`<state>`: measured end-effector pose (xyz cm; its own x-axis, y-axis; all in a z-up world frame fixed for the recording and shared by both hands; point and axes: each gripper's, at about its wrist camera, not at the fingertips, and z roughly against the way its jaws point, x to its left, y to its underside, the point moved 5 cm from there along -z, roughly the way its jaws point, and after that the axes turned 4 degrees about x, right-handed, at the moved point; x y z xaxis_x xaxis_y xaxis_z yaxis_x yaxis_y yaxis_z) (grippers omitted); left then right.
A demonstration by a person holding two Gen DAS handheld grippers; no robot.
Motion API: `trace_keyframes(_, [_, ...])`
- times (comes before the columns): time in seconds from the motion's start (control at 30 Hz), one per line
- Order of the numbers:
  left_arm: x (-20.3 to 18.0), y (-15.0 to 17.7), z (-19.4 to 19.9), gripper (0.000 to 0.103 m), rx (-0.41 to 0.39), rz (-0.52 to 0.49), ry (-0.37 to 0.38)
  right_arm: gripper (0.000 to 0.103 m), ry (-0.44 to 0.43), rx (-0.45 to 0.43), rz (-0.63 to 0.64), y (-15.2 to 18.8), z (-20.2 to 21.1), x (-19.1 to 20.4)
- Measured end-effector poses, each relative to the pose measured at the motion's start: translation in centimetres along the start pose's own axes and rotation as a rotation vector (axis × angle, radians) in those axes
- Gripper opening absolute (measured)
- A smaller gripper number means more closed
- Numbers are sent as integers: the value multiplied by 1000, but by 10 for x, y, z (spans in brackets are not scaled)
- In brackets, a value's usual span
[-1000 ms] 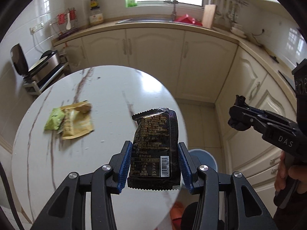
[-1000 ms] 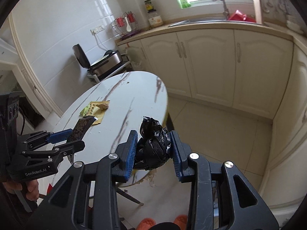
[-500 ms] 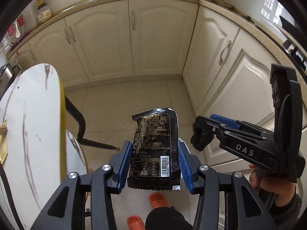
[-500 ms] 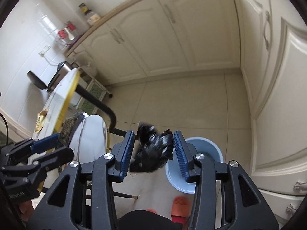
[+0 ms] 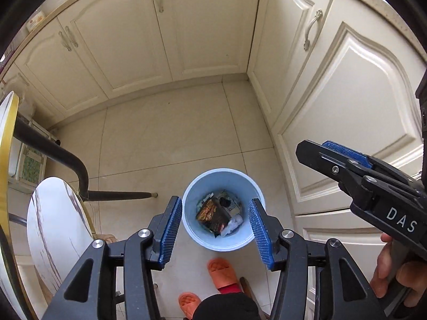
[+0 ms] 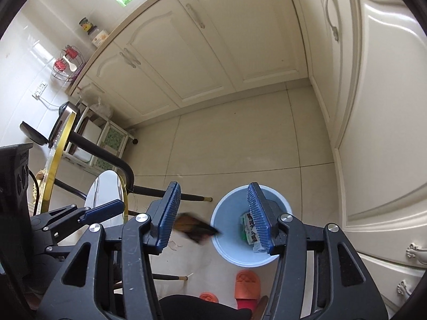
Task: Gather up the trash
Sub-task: 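Open both tools to drop the black bag and wrapper into the bin, then move the left tool to the table while the right tool grasps the brown bread crust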
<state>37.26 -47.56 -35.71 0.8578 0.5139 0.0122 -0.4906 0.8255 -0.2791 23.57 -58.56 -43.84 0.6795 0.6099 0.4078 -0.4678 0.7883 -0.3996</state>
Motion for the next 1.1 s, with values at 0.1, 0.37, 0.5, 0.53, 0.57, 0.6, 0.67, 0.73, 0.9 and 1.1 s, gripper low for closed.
trace_keyframes(0.1, [4,9,17,49,-34,3,-11,50,-10,-13,7,-1,6,7])
trace_keyframes(0.37, [33,55,118,72,-250,78,-75,52,-59,-66,114,1,38,63])
trace_keyframes(0.5, [67,83,162,76,-329,145,-119,55,-83,-87,200,3,55,113])
trace_keyframes(0.53, [77,91,172,80,-344,165,-134,56,-87,-91,224,4,58,126])
trace_keyframes(0.57, [85,99,181,81,-358,181,-147,56,-94,-94,250,6,61,141])
trace_keyframes(0.6, [97,107,189,83,-373,198,-160,57,-101,-97,281,7,64,157])
trace_keyframes(0.67, [113,132,205,89,-395,238,-191,58,-104,-100,343,11,67,190])
trace_keyframes(0.73, [140,153,215,93,-408,289,-228,59,-111,-100,405,15,68,224])
trace_keyframes(0.9, [206,205,235,93,-406,404,-289,59,-119,-71,559,26,50,311])
trace_keyframes(1.1, [267,243,241,94,-353,512,-359,58,-114,-6,722,44,-1,402])
